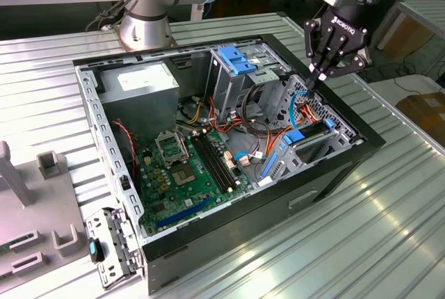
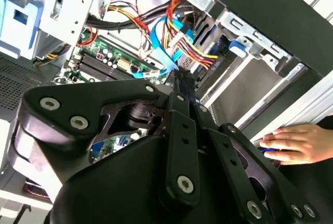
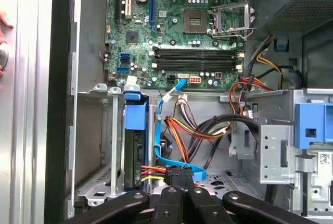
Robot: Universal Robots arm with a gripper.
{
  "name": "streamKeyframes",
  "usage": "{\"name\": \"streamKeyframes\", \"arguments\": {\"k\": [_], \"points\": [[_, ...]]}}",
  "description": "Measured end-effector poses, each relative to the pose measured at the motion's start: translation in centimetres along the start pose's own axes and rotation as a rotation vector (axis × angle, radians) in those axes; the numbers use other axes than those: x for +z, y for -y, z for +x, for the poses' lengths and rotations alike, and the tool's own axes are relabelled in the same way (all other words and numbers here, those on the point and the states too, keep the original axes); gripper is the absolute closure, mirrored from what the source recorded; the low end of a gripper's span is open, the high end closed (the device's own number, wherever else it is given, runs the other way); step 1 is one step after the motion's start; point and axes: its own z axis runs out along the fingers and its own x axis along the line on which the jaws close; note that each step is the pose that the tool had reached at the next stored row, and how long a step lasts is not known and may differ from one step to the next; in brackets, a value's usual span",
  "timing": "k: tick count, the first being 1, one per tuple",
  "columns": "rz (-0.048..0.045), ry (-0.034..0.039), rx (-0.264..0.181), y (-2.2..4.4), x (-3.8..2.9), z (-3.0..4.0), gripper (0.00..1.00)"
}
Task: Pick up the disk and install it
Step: 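Insert the second disk wire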
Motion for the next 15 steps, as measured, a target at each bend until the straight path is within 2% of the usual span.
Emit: {"name": "streamKeyframes", "arguments": {"k": [4,5,6,7,8,9,10,11,12,13,14,15], "points": [[-0.0002,-0.0003,0.000,0.11,-0.01,-0.01,0.89],[-0.0003,-0.0046,0.000,0.12,0.00,-0.02,0.89],[-0.0075,-0.0199,0.001,0.13,0.01,-0.02,0.89],[-0.0153,-0.0270,0.001,0.12,0.00,-0.02,0.89],[-0.0187,-0.0332,0.001,0.12,-0.01,-0.02,0.89],[-0.0223,-0.0377,0.001,0.15,0.00,-0.01,0.89],[-0.0229,-0.0382,0.001,0.19,-0.01,-0.02,0.89],[-0.0232,-0.0383,0.001,0.26,-0.01,-0.07,0.83],[-0.0236,-0.0385,0.001,0.32,-0.02,-0.14,0.83],[-0.0241,-0.0399,0.001,0.45,-0.03,-0.43,0.76],[-0.0242,-0.0437,0.001,0.46,0.00,-0.66,0.76],[-0.0244,-0.0542,0.002,0.47,0.10,-0.73,0.76]]}}
